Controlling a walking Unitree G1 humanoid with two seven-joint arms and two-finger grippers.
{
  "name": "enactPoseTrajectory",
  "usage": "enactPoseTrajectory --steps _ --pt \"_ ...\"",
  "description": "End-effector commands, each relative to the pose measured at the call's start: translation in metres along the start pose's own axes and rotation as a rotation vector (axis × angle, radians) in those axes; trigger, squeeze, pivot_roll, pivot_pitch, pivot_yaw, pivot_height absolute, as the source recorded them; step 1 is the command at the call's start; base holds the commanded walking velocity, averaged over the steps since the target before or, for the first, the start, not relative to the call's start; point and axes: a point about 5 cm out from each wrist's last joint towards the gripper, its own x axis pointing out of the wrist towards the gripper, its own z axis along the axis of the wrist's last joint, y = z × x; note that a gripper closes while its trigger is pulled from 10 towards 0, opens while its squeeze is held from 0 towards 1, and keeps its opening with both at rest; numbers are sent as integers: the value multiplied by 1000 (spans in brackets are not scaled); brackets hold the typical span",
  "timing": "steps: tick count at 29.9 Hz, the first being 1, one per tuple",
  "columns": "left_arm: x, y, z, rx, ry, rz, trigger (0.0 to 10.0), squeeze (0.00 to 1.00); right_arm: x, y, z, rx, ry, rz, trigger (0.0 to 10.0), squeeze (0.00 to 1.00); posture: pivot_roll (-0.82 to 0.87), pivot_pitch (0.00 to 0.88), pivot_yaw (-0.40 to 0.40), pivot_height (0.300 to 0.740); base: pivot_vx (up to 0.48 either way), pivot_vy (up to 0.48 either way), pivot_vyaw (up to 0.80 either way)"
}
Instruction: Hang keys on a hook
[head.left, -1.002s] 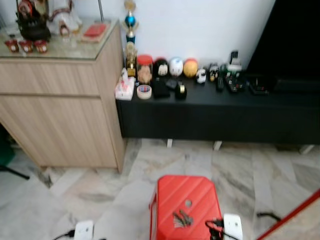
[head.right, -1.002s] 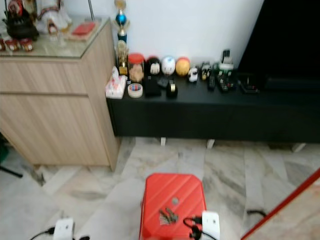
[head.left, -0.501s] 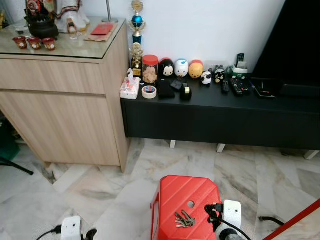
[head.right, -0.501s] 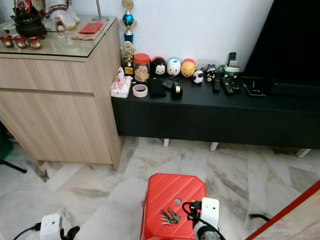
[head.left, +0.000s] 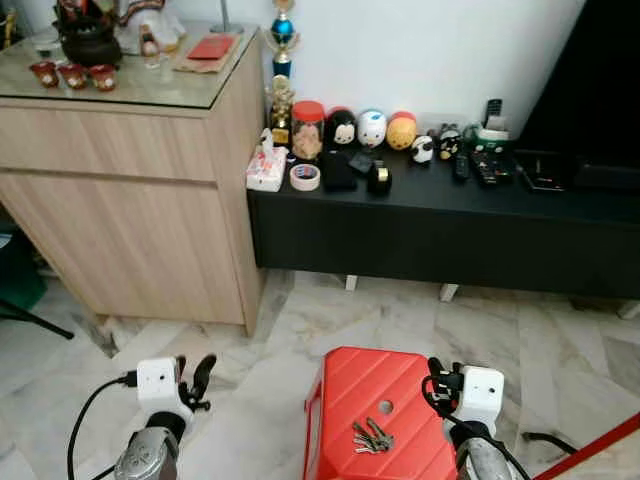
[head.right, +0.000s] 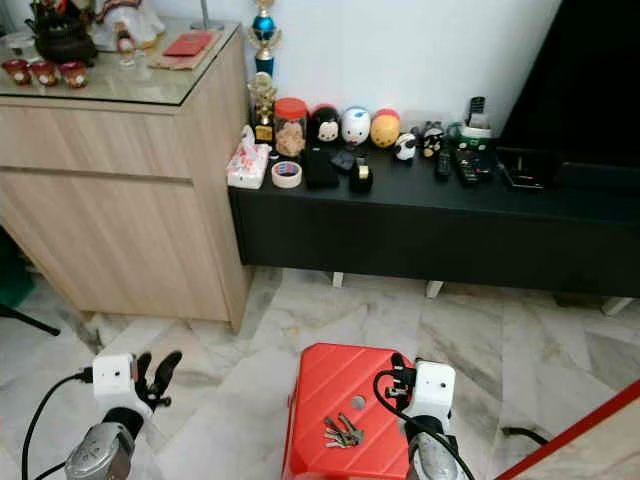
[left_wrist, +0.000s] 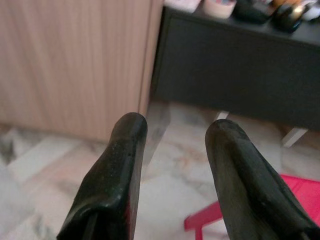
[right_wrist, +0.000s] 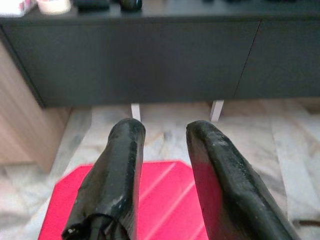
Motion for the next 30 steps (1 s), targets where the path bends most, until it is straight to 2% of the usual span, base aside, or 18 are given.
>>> enactPoseTrajectory --steps 1,6,9,13,22,30 --pt "-6 -3 4 -6 -33 -17 10000 0 -3 -3 3 2 -33 -8 10000 0 31 0 -94 740 0 0 0" --pt "-8 -7 10 -20 -71 -23 10000 0 -5 -3 7 5 -56 -1 10000 0 46 0 -101 740 0 0 0" --pt "-4 -11 4 -23 -33 -25 10000 0 -3 4 4 16 -34 14 10000 0 32 0 -99 740 0 0 0" --pt "-3 -18 9 -29 -40 -41 10000 0 0 7 7 27 -37 20 10000 0 33 0 -99 740 0 0 0" --pt "-5 -19 21 -29 -87 -35 10000 0 0 9 17 10 -79 33 10000 0 36 0 -105 740 0 0 0" --pt "-4 -25 27 -28 -115 -68 10000 0 2 12 17 -5 -66 57 10000 0 38 0 -108 740 0 0 0"
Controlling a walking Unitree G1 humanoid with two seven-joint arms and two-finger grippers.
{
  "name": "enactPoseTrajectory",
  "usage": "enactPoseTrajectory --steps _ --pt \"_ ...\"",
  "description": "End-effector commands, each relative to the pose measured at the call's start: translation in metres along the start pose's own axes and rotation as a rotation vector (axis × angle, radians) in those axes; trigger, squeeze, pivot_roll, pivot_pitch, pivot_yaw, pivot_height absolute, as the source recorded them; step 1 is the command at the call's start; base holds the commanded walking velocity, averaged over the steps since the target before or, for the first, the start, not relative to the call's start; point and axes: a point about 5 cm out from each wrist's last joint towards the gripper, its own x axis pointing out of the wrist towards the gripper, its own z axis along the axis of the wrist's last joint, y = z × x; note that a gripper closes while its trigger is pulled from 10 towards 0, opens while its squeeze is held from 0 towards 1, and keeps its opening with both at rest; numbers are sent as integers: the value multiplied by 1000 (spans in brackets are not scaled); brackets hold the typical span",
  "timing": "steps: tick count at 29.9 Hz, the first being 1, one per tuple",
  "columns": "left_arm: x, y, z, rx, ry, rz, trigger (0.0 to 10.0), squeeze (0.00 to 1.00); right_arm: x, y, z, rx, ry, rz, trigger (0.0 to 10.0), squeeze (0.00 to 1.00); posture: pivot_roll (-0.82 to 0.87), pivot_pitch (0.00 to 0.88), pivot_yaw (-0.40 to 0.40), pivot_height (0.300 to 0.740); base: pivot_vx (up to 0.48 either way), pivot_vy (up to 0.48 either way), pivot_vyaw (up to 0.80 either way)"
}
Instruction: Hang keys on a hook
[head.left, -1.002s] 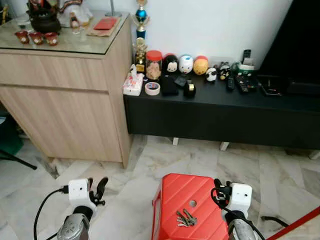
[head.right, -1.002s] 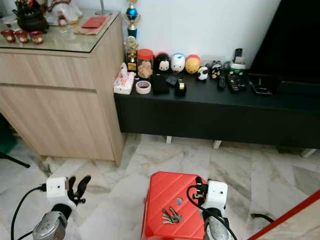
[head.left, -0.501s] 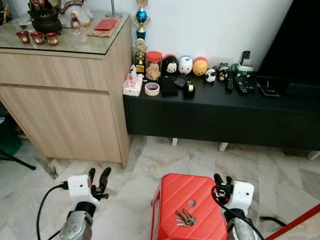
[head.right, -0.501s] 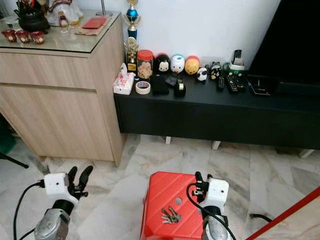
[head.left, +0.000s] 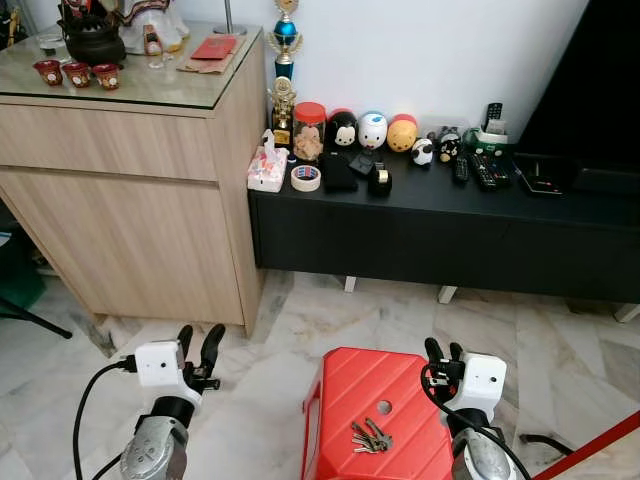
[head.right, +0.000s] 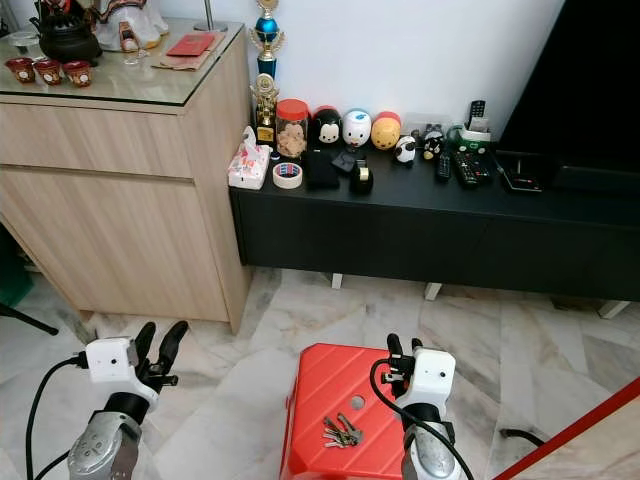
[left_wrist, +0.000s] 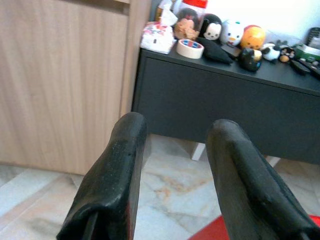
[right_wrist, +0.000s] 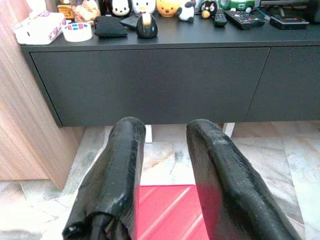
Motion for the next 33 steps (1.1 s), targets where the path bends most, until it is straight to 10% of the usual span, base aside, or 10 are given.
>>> enactPoseTrajectory --steps 1,33 --pt "1 -1 0 -3 8 -9 10000 0 0 -2 1 -12 3 -2 10000 0 38 0 -108 740 0 0 0" --pt "4 2 -6 -5 60 1 10000 0 2 5 1 1 68 9 10000 0 35 0 -110 695 0 0 0"
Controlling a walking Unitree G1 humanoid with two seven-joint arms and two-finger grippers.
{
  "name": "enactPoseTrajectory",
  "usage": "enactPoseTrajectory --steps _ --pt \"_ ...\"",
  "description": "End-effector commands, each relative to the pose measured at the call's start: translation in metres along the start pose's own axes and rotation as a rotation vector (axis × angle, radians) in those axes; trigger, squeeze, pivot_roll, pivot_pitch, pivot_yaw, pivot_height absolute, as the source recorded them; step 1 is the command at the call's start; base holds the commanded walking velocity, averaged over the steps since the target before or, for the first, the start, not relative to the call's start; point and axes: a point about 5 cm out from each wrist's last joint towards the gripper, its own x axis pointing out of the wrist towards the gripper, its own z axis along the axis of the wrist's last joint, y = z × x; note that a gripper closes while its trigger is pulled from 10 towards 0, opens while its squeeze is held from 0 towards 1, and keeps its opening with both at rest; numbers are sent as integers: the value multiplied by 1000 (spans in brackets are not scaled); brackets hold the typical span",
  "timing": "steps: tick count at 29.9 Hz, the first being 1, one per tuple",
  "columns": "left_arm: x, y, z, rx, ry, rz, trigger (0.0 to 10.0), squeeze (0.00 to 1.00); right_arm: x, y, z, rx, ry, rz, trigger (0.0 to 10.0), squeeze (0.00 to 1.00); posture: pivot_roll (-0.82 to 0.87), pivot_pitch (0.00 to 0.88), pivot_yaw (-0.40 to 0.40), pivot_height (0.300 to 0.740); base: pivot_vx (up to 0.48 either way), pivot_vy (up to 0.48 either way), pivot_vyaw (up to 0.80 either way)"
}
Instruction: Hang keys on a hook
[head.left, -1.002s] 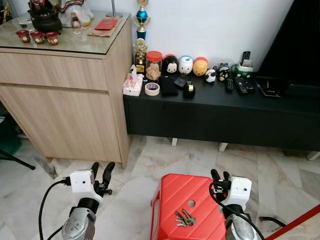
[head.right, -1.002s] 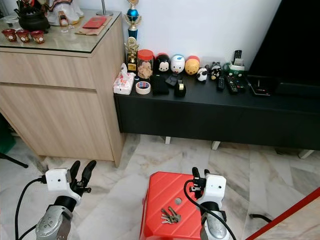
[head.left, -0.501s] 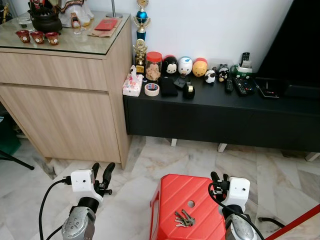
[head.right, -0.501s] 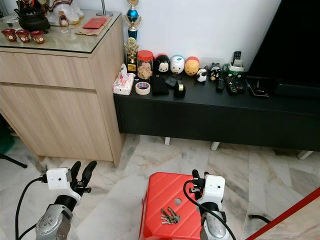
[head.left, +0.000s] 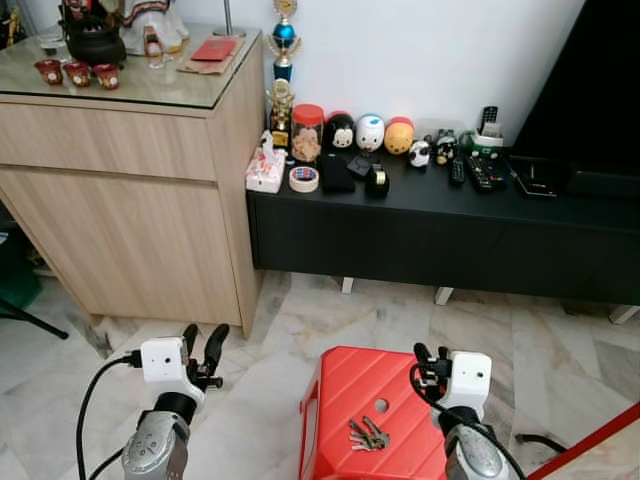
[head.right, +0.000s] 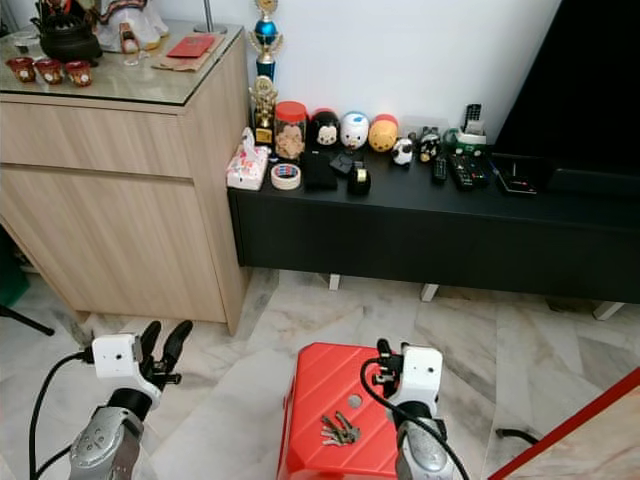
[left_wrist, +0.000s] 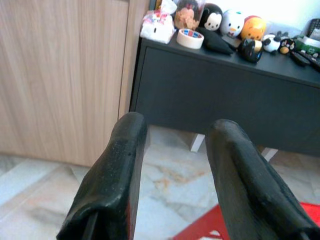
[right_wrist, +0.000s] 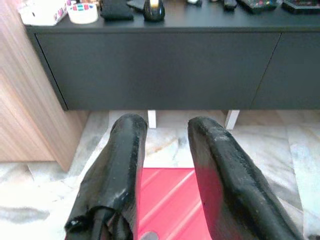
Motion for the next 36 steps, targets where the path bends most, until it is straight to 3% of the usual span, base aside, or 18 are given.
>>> enactPoseTrajectory --steps 1,10,17,36 --pt "1 -1 -1 -3 4 0 10000 0 -1 -2 1 4 2 -8 10000 0 35 0 -110 695 0 0 0" --pt "9 -1 4 13 -1 -9 10000 0 0 -5 -2 3 43 -24 10000 0 34 12 -106 695 0 0 0" --pt "12 5 8 22 -11 7 10000 0 -1 -2 -5 1 51 -14 10000 0 37 28 -103 655 0 0 0" --pt "15 8 9 42 -1 6 10000 0 1 0 -7 -15 75 -35 10000 0 35 10 -93 655 0 0 0"
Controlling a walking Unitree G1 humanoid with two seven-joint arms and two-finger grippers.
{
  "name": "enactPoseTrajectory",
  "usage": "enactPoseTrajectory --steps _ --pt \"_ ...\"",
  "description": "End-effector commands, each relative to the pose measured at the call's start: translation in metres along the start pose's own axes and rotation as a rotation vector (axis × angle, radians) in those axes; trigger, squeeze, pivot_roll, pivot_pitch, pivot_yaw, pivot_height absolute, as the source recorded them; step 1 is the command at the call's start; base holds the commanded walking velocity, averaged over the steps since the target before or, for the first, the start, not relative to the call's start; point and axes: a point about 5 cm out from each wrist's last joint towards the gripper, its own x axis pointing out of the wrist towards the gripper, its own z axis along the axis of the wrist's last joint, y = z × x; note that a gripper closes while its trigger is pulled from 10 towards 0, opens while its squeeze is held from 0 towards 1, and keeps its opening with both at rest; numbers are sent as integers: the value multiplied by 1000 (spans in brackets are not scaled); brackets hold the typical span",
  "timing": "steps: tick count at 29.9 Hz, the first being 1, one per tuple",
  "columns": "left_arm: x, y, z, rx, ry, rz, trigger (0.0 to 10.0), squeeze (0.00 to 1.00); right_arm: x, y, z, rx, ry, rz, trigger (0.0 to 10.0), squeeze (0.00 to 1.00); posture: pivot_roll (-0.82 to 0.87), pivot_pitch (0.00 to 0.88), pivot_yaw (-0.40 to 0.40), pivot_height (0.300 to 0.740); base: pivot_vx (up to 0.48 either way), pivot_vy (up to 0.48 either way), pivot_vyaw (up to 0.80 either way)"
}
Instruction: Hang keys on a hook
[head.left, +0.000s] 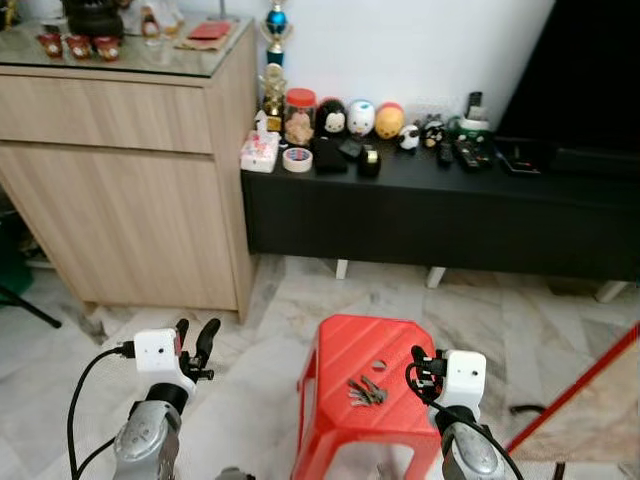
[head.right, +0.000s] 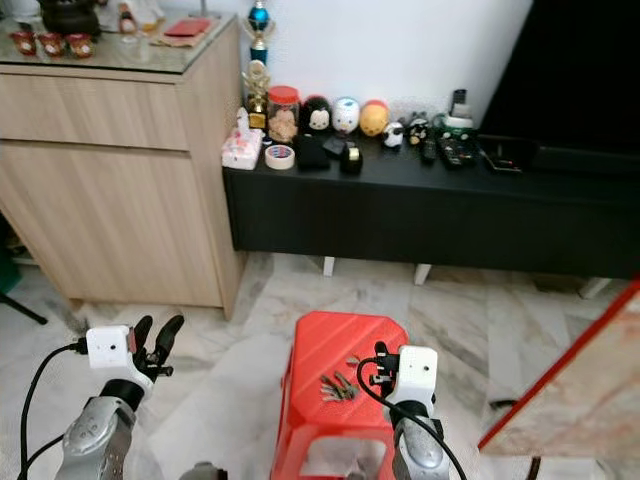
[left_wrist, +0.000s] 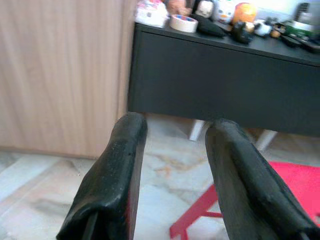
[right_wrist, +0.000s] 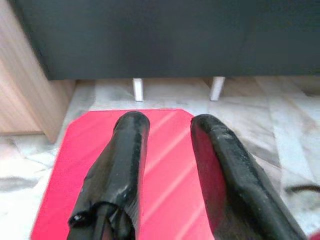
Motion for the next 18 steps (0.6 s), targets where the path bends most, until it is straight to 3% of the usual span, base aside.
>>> enactPoseTrajectory --steps 1,18 --pt "3 -4 -1 1 12 -12 10000 0 0 -2 -1 -3 11 -10 10000 0 35 9 -92 655 0 0 0" --pt "4 -10 -4 6 27 -26 10000 0 1 1 -2 -33 15 -6 10000 0 35 4 -92 655 0 0 0"
